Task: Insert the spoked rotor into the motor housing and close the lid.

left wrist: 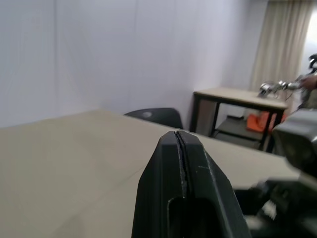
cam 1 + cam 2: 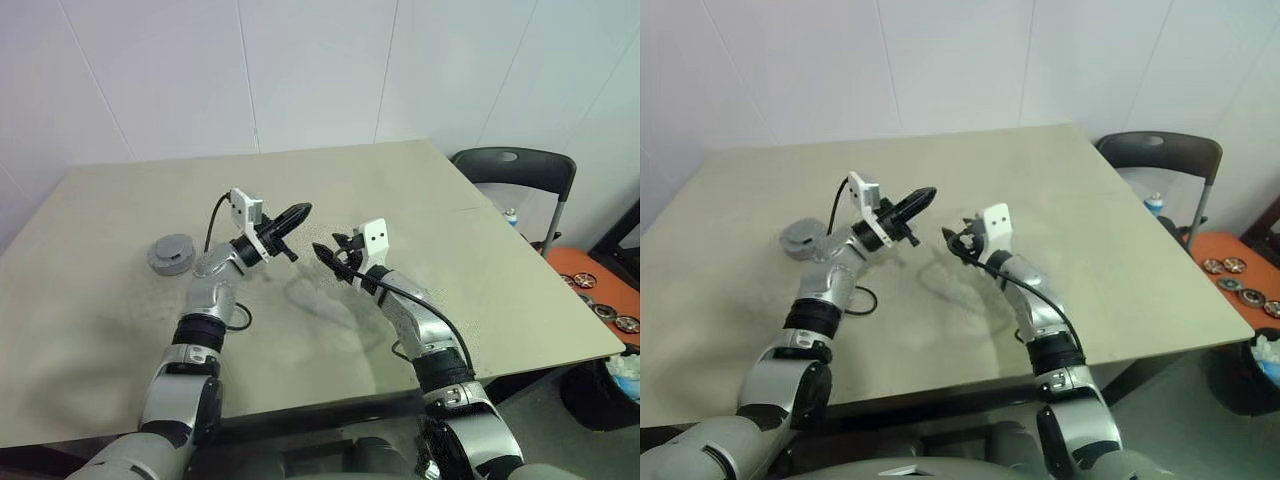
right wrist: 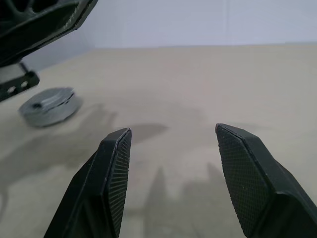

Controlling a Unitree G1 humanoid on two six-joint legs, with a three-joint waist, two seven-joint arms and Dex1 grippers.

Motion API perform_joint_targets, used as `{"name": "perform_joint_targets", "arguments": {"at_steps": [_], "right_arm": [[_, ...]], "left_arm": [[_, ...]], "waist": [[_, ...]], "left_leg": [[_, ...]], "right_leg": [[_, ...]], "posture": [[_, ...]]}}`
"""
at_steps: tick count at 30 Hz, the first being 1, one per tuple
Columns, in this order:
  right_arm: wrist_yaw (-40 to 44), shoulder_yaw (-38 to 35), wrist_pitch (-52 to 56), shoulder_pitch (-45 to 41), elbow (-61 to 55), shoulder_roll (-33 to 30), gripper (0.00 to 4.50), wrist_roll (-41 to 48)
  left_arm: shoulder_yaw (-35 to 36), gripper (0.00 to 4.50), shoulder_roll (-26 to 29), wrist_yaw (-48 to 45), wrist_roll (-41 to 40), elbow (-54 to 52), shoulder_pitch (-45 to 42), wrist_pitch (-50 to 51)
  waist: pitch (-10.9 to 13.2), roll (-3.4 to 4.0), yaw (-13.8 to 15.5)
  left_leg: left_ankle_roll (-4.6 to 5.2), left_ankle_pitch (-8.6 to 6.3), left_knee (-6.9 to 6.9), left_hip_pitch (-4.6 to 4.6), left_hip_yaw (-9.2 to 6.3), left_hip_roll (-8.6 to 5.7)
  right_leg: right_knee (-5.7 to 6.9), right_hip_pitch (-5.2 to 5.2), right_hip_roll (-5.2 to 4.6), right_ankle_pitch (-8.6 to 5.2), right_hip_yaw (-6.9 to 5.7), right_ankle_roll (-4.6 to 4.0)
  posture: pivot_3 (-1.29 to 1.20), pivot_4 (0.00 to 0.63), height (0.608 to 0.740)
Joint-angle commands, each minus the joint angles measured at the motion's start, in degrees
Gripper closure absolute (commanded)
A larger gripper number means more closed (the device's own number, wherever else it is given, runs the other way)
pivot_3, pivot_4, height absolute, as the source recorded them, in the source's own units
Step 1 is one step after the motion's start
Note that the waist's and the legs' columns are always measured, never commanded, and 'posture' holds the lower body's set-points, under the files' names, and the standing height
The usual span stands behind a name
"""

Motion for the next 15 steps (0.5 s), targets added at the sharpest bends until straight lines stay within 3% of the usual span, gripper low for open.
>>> {"name": "perform_joint_targets", "arguments": {"at_steps": [1,5,7,11,15], "right_arm": [[3.7,0.8,-1.1,-1.8,-1.9,-1.5,1.65,0.3],[4.2,1.4,-1.1,-1.6,-2.6,-2.5,1.65,-0.8],[3.7,1.4,-0.9,-1.6,-3.4,-2.6,1.29,-1.2],[3.9,2.1,-1.0,-1.1,-4.5,-3.1,0.05,-2.1],[3.3,1.9,-1.1,-0.3,-4.9,-3.3,0.00,-2.4]], "left_arm": [[1.3,4.46,3.1,-1.5,-0.6,-4.9,2.8,0.5],[3.0,4.46,7.4,-1.5,-1.4,-9.9,8.5,1.8],[3.6,4.31,9.6,-1.8,-1.6,-11.5,11.0,2.5],[2.9,3.20,13.1,-2.8,-0.3,-14.0,15.1,3.4],[3.6,1.81,13.9,-2.2,-1.2,-15.1,16.3,4.4]], "waist": [[0.0,0.00,0.0],[0.0,0.01,0.1],[0.0,0.01,0.1],[0.0,0.03,0.2],[0.0,0.02,0.6]], "left_leg": [[0.00,0.00,0.00,0.00,0.00,0.00],[0.00,0.00,-0.01,0.01,0.00,0.01],[0.00,0.00,0.00,0.00,-0.02,0.01],[0.00,0.00,0.01,0.00,-0.02,0.01],[0.00,0.00,0.02,0.00,-0.02,-0.02]], "right_leg": [[0.00,0.00,0.00,0.00,0.00,0.00],[0.01,0.00,-0.01,0.00,0.01,0.00],[0.02,-0.01,0.00,0.00,0.01,0.00],[0.03,0.00,-0.01,0.00,0.01,0.00],[0.02,0.02,-0.01,0.00,0.00,0.00]], "posture": [[0.00,0.000,0.740],[0.00,0.000,0.740],[0.00,0.000,0.740],[0.00,0.000,0.740],[0.00,0.000,0.740]]}}
